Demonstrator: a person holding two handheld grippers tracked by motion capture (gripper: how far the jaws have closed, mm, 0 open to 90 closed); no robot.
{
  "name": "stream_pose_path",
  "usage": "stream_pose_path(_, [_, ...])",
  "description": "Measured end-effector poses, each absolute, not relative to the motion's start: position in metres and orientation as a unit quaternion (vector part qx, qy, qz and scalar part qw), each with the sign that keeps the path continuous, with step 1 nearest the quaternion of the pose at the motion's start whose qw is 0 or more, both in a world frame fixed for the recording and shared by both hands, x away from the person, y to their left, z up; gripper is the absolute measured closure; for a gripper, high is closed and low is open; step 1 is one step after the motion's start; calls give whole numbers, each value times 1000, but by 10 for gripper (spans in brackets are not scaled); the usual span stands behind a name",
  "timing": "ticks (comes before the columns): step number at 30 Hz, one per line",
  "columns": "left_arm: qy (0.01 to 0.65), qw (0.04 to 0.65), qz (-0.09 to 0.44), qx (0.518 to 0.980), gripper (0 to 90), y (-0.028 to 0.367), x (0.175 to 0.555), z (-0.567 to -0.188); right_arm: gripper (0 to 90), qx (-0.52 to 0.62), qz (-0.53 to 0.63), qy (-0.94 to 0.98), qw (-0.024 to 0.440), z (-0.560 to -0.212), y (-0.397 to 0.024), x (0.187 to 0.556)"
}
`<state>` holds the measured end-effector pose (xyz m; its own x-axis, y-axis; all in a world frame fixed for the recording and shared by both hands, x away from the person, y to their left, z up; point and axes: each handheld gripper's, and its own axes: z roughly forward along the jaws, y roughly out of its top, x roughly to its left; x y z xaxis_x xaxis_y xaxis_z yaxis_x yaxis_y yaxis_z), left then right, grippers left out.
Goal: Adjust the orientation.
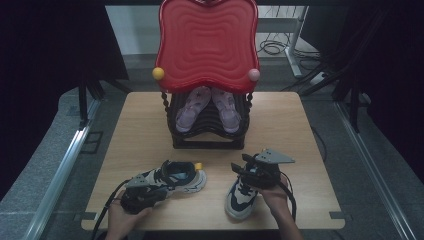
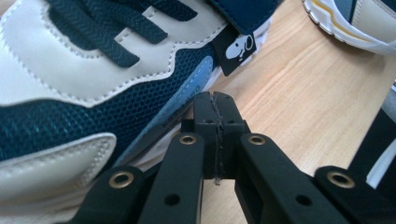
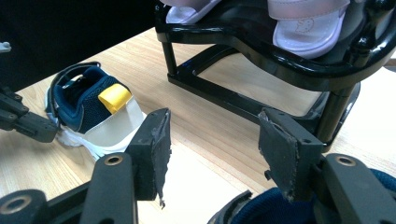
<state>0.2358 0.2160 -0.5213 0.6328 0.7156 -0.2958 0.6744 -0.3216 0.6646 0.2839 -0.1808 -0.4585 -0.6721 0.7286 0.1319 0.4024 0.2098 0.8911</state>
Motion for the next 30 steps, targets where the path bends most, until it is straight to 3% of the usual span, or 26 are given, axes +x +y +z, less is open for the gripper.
stream_pose_path(30, [460,394,48,794,896,233,264,-523,440,368,506,763,159,-460,-179,286])
